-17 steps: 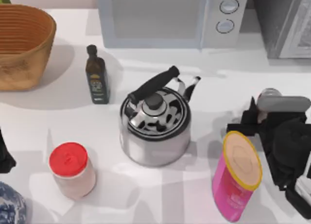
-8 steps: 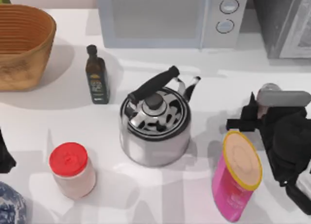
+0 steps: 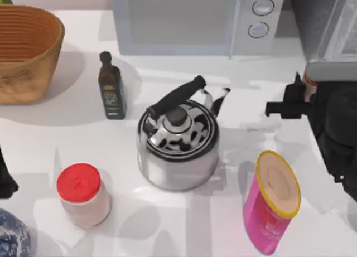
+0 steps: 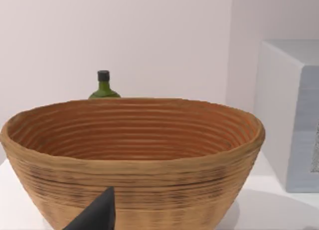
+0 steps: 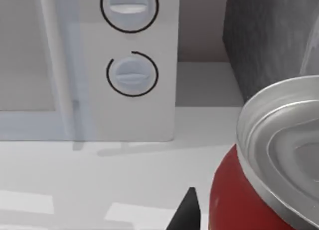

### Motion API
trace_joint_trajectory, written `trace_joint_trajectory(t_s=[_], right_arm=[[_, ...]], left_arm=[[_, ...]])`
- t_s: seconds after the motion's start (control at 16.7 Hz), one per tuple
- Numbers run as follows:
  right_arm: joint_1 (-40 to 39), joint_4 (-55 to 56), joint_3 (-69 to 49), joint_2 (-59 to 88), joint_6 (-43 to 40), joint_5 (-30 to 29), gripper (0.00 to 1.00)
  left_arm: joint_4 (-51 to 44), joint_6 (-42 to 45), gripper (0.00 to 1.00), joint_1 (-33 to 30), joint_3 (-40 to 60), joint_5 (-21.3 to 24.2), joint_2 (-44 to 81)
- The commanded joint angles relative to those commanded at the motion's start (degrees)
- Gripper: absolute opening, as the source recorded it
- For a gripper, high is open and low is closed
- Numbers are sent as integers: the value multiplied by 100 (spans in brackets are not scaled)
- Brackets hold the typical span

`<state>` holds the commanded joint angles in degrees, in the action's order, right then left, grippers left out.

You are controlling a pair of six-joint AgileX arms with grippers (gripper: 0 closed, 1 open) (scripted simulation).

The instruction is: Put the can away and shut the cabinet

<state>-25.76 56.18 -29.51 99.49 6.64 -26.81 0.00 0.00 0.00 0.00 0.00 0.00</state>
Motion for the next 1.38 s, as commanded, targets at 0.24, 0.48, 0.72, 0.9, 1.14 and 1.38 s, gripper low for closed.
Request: trace_joint_trajectory(t_s=[0.24,0.48,0.72,0.9,1.14,1.38], right_arm=[[-9,-1315,-167,-1188,1,16,0],[-16,-1716,-228,-1587,-2,23,0],[-9,-1705,-209,-1575,7,28,0],[80,-1876,-75,-1949,-26,191,0],[448,-2461,395,-3302,-133,627,0],[1067,-3365,1126,-5431,-289,1209,0]], left_arm=[[0,0,100,0,0,0,0],[0,0,100,0,0,0,0],[0,0,100,0,0,0,0],[0,0,100,0,0,0,0],[0,0,100,0,0,0,0],[0,0,100,0,0,0,0]])
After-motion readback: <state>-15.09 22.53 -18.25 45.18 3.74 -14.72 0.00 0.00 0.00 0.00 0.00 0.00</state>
